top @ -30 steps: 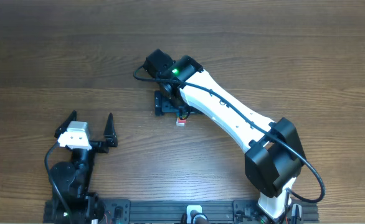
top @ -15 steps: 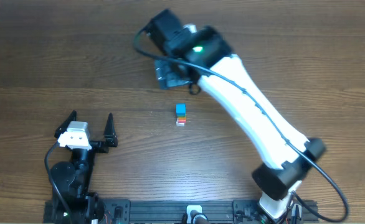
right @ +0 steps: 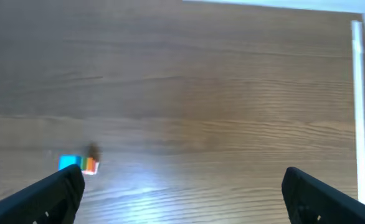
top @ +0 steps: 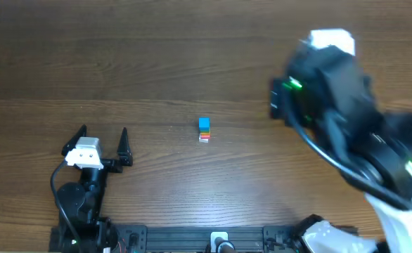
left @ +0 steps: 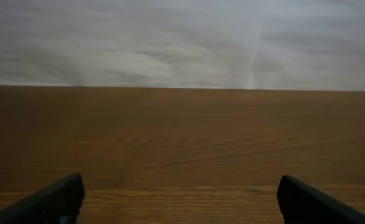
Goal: Stack Cubes
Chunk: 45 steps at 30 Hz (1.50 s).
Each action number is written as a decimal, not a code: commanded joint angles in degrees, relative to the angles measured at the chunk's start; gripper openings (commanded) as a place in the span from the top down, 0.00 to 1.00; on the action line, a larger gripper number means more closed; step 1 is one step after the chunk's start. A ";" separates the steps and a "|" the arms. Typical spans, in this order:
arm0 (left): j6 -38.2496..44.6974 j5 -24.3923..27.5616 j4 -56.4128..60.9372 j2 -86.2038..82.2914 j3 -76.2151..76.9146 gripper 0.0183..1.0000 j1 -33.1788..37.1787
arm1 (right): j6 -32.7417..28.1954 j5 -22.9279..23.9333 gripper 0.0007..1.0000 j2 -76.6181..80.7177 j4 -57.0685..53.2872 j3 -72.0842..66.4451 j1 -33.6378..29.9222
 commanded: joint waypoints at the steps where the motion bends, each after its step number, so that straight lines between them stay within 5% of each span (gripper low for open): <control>1: 0.83 0.57 -0.07 -0.24 -0.28 0.00 0.28 | -3.76 -4.35 0.01 -11.52 7.50 -15.28 -7.80; 9: 0.83 0.57 -0.07 -0.24 -0.28 0.00 0.28 | -12.41 -18.29 0.01 -34.58 28.61 -43.30 -19.37; 19: 0.83 0.57 -0.07 -0.24 -0.28 0.00 0.28 | -19.56 -22.34 0.01 -55.21 53.88 -74.73 -21.09; 27: 0.83 0.57 -0.07 -0.24 -0.28 0.00 0.28 | -23.87 -26.40 0.01 -61.75 63.98 -89.90 -21.29; 32: 0.83 0.57 -0.07 -0.24 -0.28 0.00 0.28 | -23.85 -36.76 0.01 -69.33 68.32 -95.91 -29.79; 45: 0.83 0.57 -0.07 -0.24 -0.28 0.00 0.28 | -23.85 -34.34 0.01 -76.24 74.25 -104.72 -34.32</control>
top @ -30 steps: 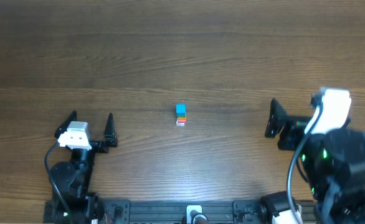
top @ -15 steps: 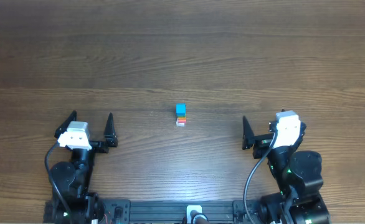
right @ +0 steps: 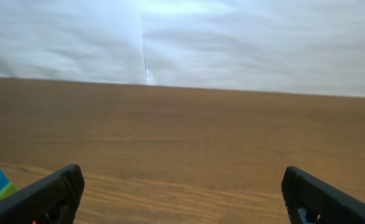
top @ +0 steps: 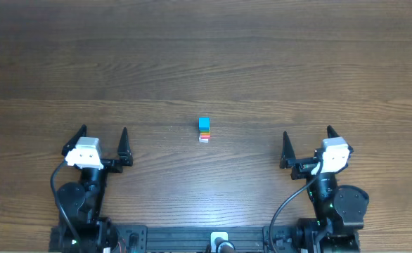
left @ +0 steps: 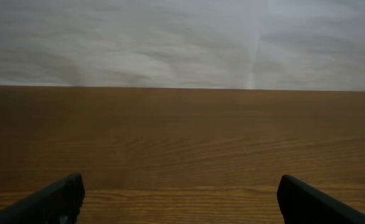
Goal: Stack Cubes
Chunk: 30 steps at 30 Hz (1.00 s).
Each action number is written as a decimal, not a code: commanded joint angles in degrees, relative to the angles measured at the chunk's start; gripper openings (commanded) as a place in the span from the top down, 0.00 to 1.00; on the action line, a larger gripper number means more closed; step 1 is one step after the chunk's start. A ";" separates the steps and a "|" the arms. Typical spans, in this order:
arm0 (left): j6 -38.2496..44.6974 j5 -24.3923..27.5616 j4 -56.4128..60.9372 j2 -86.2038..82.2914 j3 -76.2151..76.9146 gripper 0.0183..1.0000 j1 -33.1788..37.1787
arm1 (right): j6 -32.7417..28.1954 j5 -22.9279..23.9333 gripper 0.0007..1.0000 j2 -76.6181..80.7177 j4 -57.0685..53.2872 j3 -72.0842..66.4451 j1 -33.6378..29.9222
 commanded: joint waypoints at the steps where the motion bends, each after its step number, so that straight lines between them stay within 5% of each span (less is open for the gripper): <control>1: 0.83 0.57 -0.07 -0.24 -0.28 0.00 0.28 | -0.09 1.75 0.01 -0.63 0.94 -3.06 -0.50; 16: 0.83 0.57 -0.07 -0.24 -0.28 0.00 0.28 | -0.09 1.40 0.01 -0.66 15.28 -12.37 -0.22; 30: 0.83 0.57 -0.07 -0.24 -0.28 0.00 0.28 | -0.28 1.18 0.01 -0.98 16.90 -12.39 -0.24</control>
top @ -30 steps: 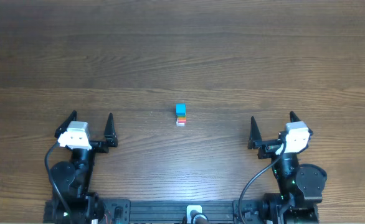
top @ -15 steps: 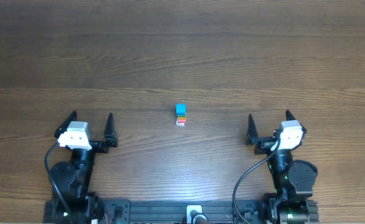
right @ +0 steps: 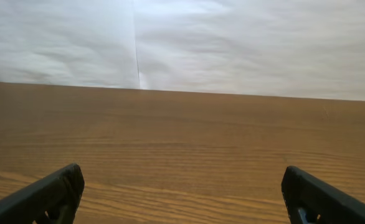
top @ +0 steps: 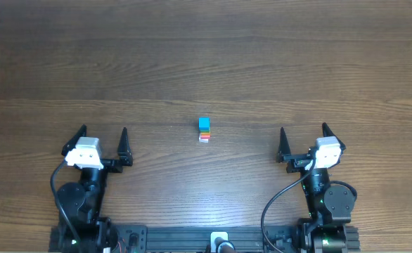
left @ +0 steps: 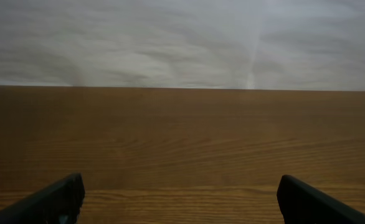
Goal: Stack Cubes
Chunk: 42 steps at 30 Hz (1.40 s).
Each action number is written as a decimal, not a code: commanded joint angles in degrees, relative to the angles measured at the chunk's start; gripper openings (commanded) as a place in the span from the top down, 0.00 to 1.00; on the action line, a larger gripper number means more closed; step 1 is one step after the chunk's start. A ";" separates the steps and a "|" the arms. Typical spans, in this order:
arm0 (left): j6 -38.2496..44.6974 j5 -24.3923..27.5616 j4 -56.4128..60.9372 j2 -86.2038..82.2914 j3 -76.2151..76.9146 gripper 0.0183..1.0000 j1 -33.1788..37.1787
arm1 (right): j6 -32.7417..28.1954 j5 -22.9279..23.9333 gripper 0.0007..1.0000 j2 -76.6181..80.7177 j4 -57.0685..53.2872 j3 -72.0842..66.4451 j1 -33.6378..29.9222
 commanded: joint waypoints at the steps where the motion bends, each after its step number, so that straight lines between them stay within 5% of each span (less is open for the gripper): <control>1: 0.83 0.57 -0.07 -0.24 -0.28 0.00 0.28 | -0.24 0.13 0.01 -0.68 0.85 -0.46 -0.22; 42: 0.83 0.57 -0.07 -0.24 -0.28 0.00 0.28 | -0.24 0.85 0.01 -0.61 -3.65 -0.42 -0.37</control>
